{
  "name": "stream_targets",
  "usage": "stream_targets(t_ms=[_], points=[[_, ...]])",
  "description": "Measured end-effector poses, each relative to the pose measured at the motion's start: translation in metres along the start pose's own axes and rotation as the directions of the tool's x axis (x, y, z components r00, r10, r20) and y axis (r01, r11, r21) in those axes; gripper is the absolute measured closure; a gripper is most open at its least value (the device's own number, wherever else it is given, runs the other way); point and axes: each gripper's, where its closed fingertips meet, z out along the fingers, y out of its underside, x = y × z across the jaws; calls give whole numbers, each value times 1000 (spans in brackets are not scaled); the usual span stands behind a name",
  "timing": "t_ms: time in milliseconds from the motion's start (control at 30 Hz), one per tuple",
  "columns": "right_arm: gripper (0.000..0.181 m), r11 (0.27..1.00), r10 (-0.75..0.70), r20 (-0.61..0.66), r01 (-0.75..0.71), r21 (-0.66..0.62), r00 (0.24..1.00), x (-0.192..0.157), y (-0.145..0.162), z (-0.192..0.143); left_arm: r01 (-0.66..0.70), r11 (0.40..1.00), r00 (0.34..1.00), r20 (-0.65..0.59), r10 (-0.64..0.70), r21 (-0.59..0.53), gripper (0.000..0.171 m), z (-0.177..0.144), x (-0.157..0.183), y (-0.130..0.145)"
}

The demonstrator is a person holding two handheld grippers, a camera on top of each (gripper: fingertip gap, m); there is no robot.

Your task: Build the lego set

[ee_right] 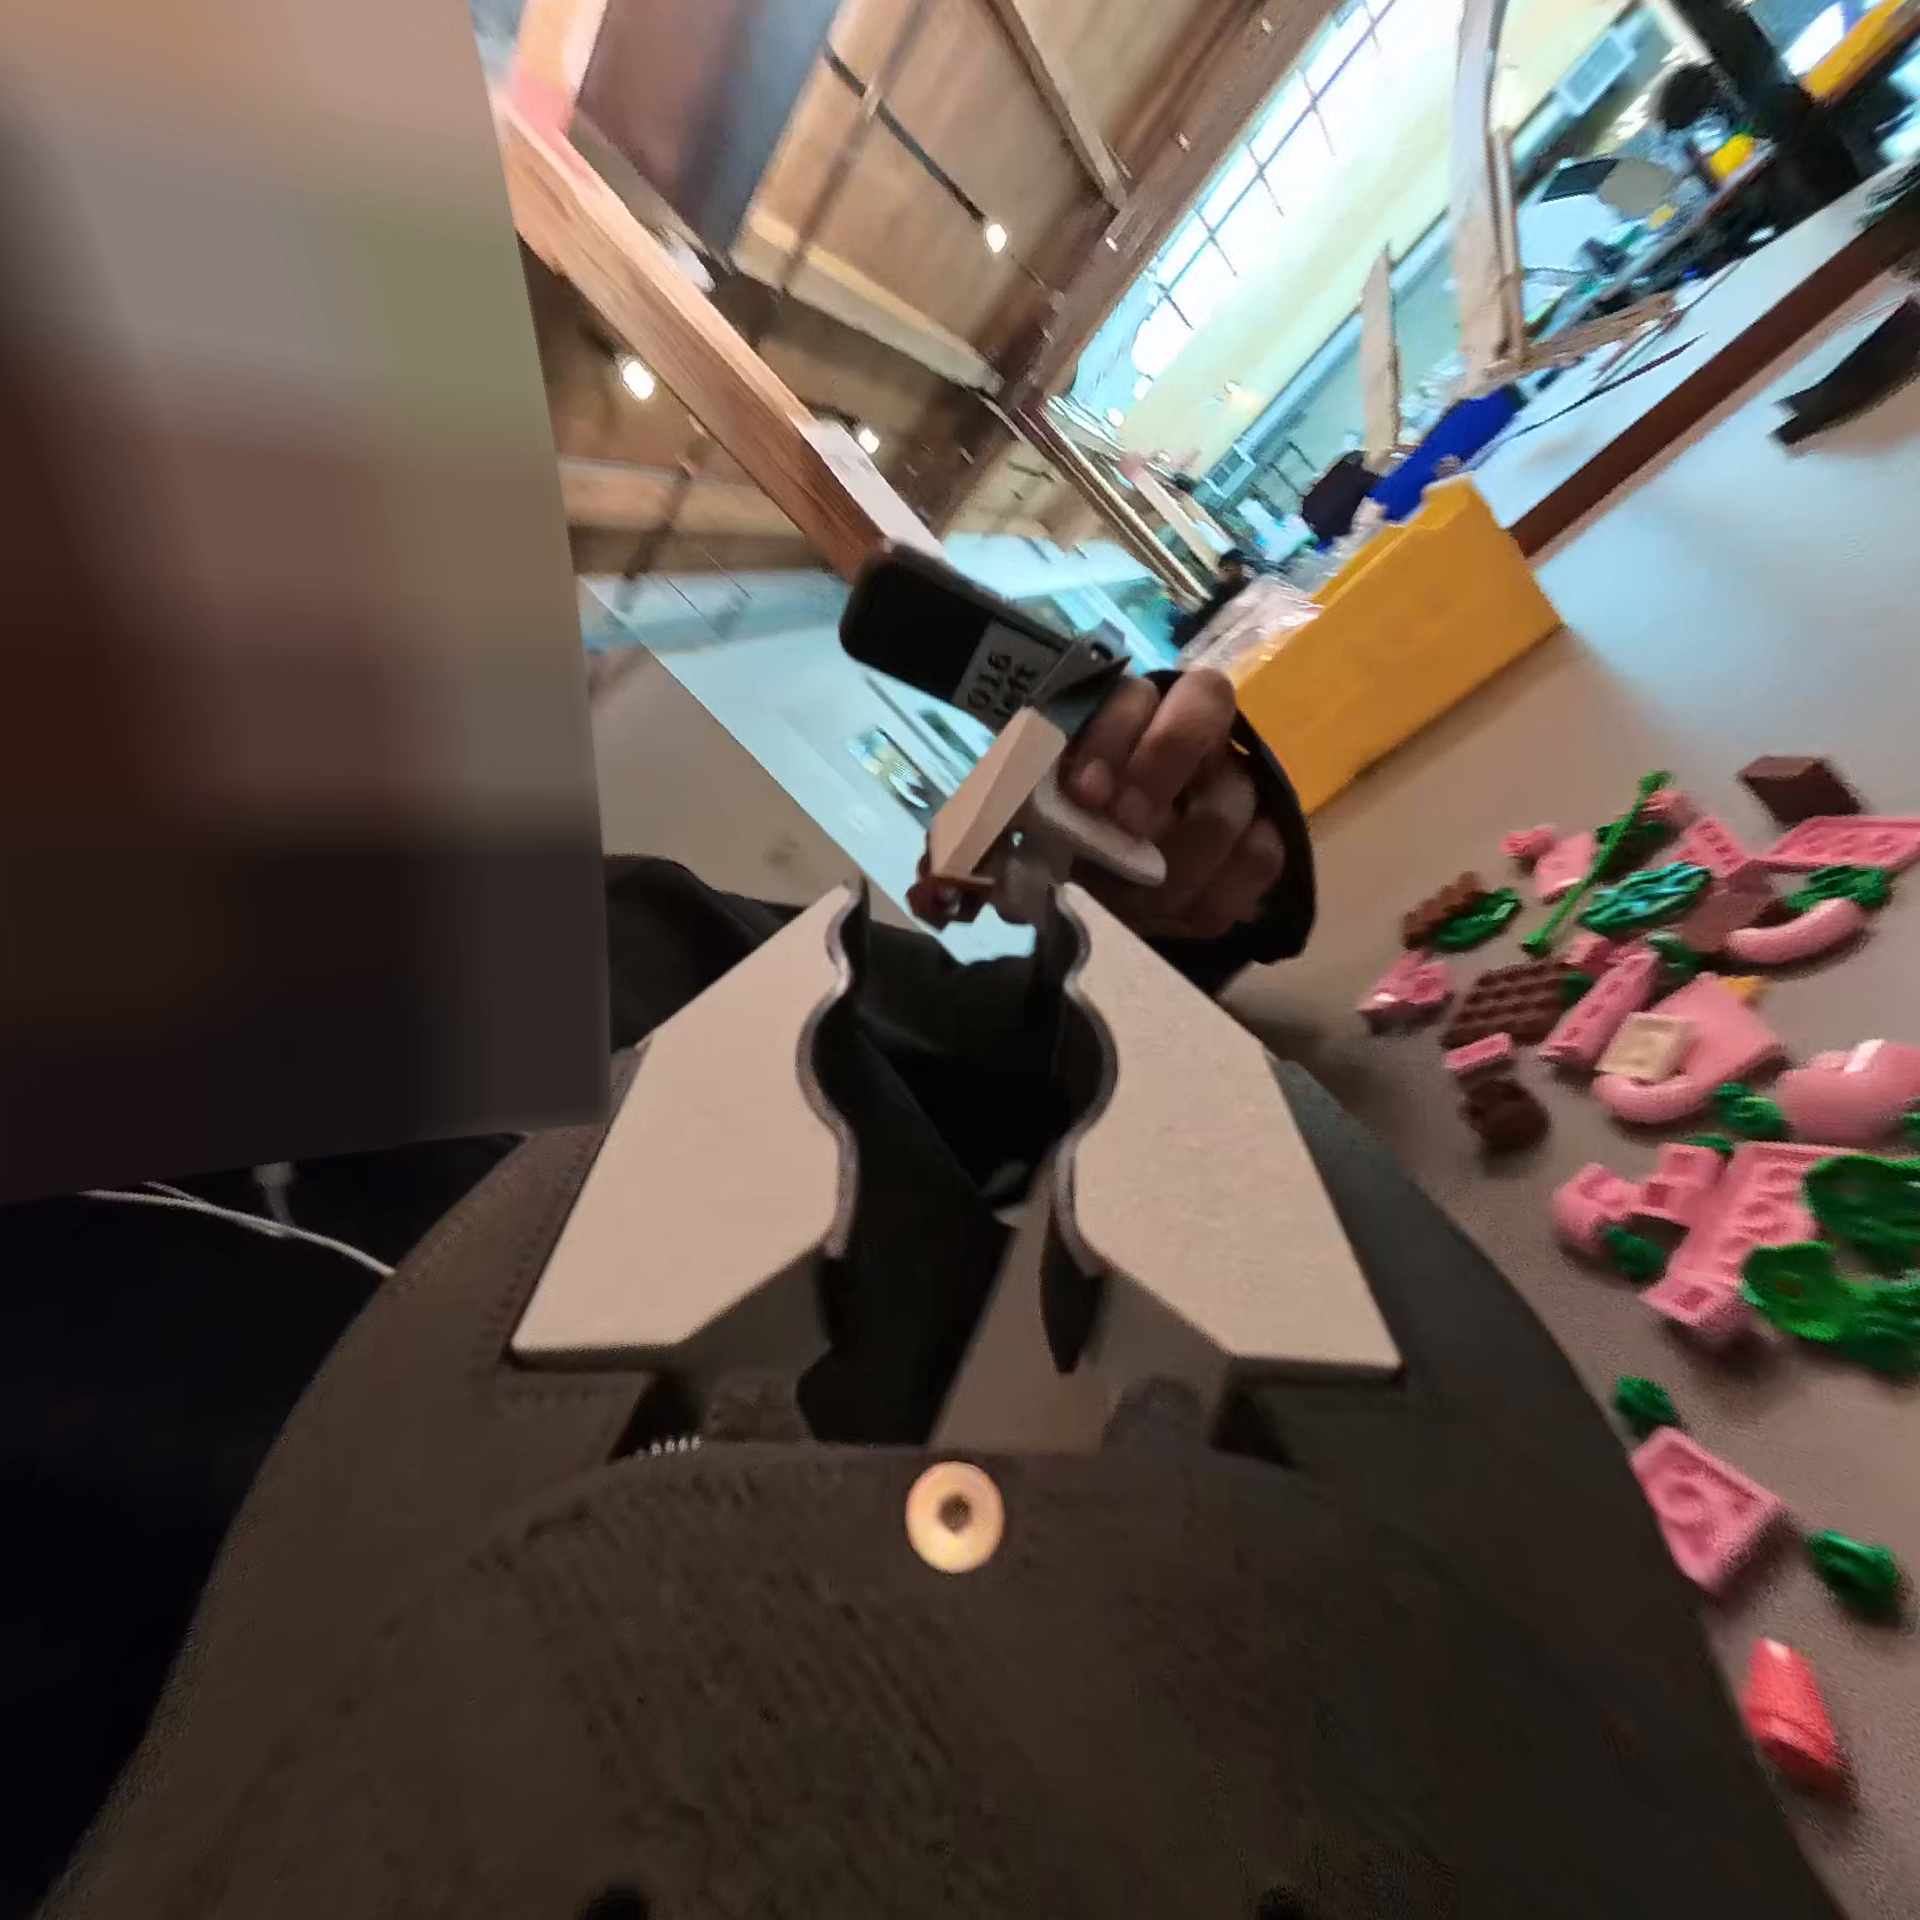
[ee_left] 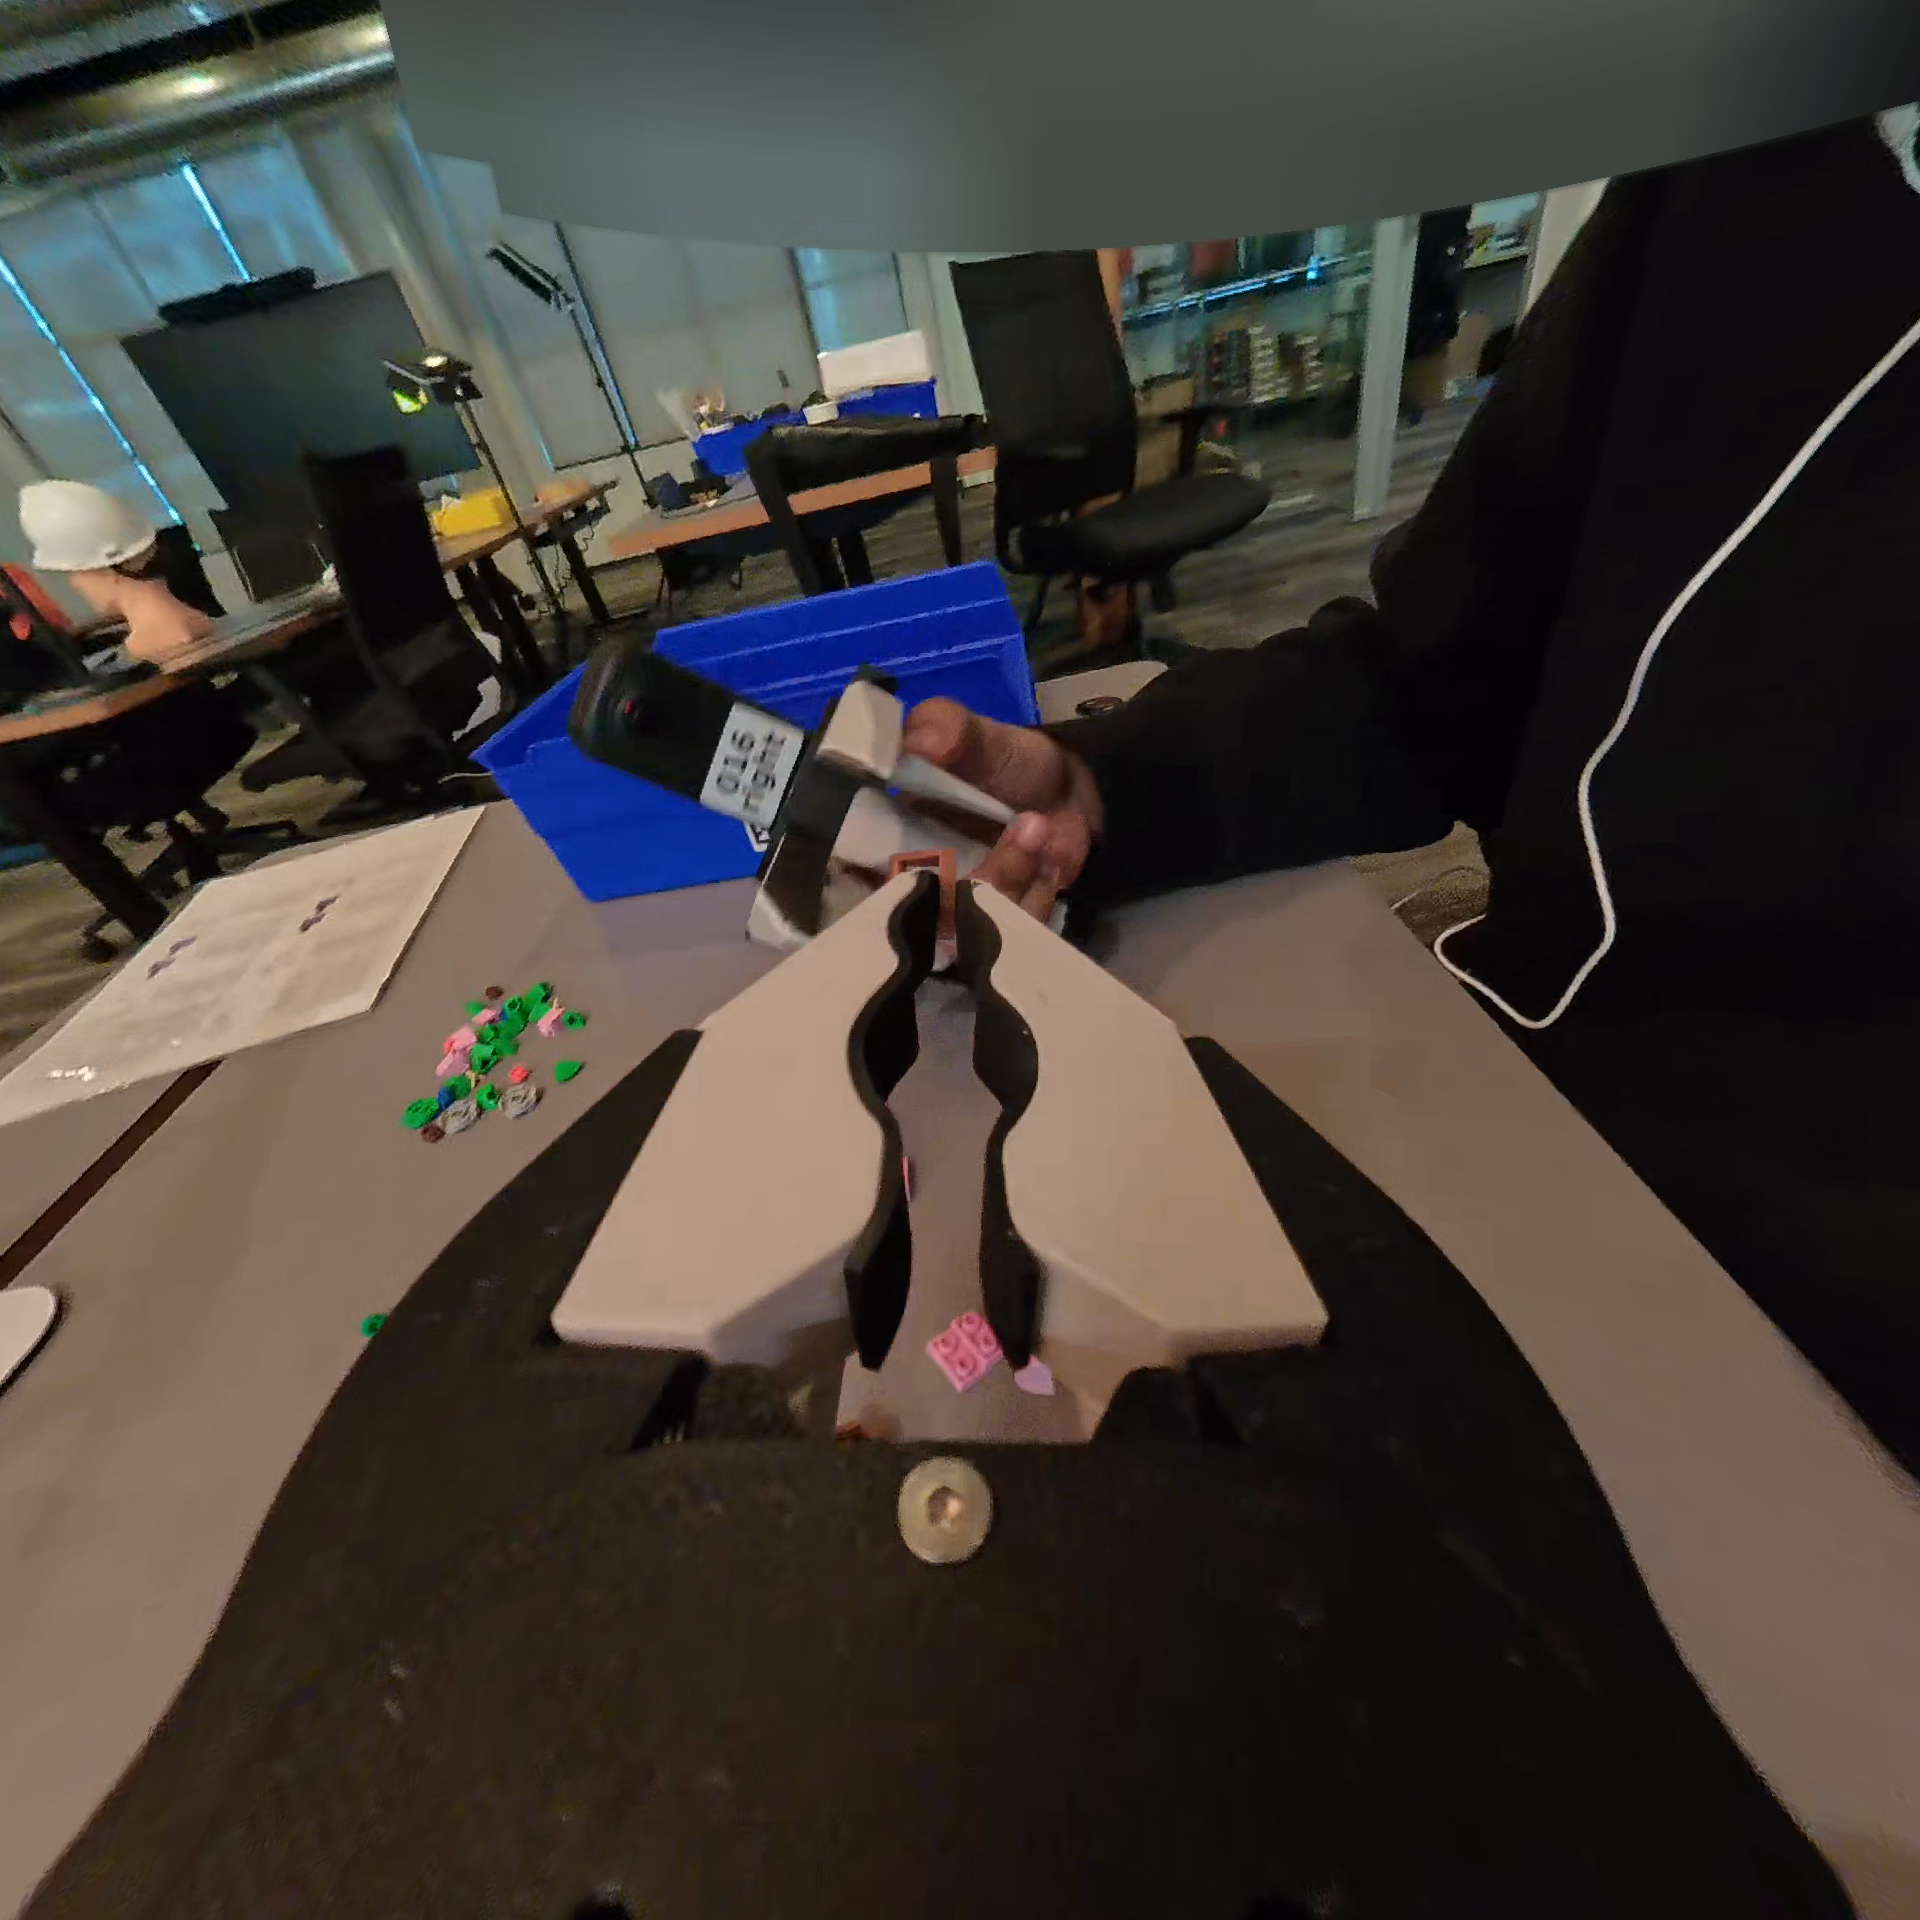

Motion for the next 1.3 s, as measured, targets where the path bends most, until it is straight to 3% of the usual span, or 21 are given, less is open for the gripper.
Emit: stream_targets(t_ms=[133, 333, 400, 500, 867, 967, 1067, 1167, 1300], points=[[145, 988, 156, 95, -154, -26, 983, 1, 9, 5, -49, 999, 999, -14, 49, -23, 171, 11, 12, 1], [143, 968, 230, 187, -204, -147, 955, -13, 31, 16, -59, 998, 998, -11, 59, -21, 171, 15, 16, 1], [146, 964, 239, 200, -208, -164, 950, -15, 35, 18, -51, 999, 999, -16, 51, -14, 171, 15, 17, 0], [166, 964, 247, 233, -214, -159, 941, -18, 34, 18, -48, 999, 999, -12, 48, -13, 171, 15, 16, 0], [167, 976, 192, 195, -167, -137, 962, -15, 29, 16, -56, 998, 997, 45, 57, -20, 170, 15, 9, 2], [167, 983, 169, 181, -151, -107, 969, -14, 23, 12, -21, 1000, 997, 75, 22, -10, 161, 15, 3, 1], [167, 994, 88, 128, -79, -75, 988, -11, 16, 9, 24, 1000, 995, 101, -24, 2, 154, 13, -4, 1], [168, 986, -164, -39, 165, 27, 986, -5, -5, 2, 88, 996, 983, 163, -89, 16, 145, 12, -17, 4], [168, 872, -475, -272, 490, -17, 837, -7, -22, -10, 316, 942, 929, 167, -331, 113, 134, 10, -34, 7]])
